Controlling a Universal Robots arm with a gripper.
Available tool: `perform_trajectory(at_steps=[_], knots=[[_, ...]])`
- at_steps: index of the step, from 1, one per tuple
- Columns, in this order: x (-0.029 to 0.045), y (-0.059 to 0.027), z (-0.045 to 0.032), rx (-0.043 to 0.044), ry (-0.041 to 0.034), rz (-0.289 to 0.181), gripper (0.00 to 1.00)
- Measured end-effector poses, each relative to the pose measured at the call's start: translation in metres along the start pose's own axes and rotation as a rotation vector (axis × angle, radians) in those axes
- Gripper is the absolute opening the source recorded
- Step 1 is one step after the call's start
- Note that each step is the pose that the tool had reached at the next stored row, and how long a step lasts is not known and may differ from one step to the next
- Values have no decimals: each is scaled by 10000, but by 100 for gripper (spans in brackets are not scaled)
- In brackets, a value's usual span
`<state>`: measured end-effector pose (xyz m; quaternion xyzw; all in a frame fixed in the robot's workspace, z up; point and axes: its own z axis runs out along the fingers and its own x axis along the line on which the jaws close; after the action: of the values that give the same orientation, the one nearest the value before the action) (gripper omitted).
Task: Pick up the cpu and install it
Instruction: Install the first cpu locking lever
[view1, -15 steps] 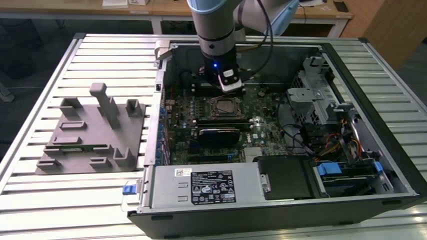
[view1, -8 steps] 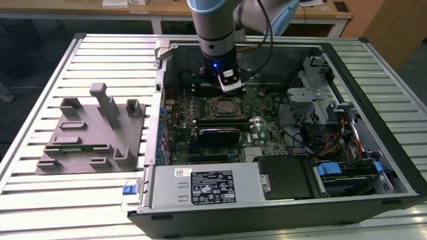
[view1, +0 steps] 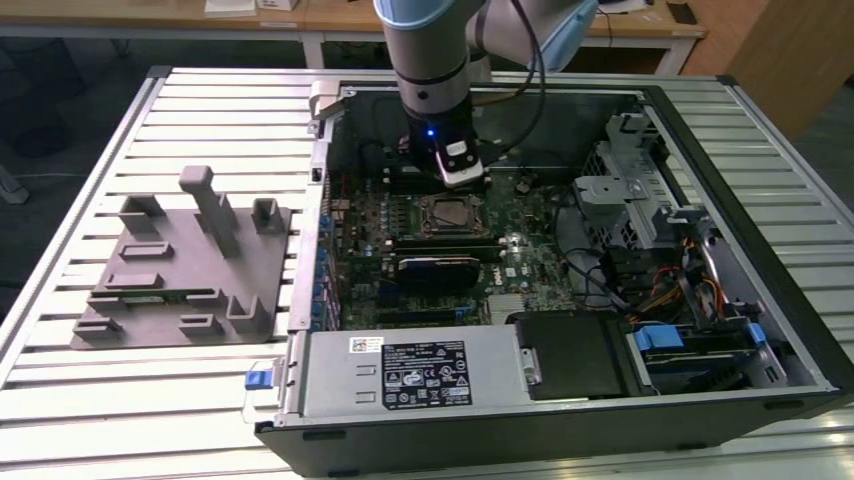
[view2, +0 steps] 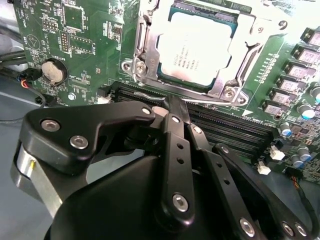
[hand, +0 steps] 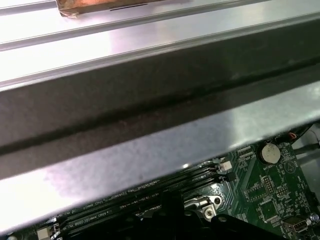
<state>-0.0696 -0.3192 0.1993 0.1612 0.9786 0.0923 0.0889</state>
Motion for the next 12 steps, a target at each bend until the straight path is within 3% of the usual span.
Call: perform_trajectory(at_steps=[12], knots=[[9,18,17,65,-26,-16,11]])
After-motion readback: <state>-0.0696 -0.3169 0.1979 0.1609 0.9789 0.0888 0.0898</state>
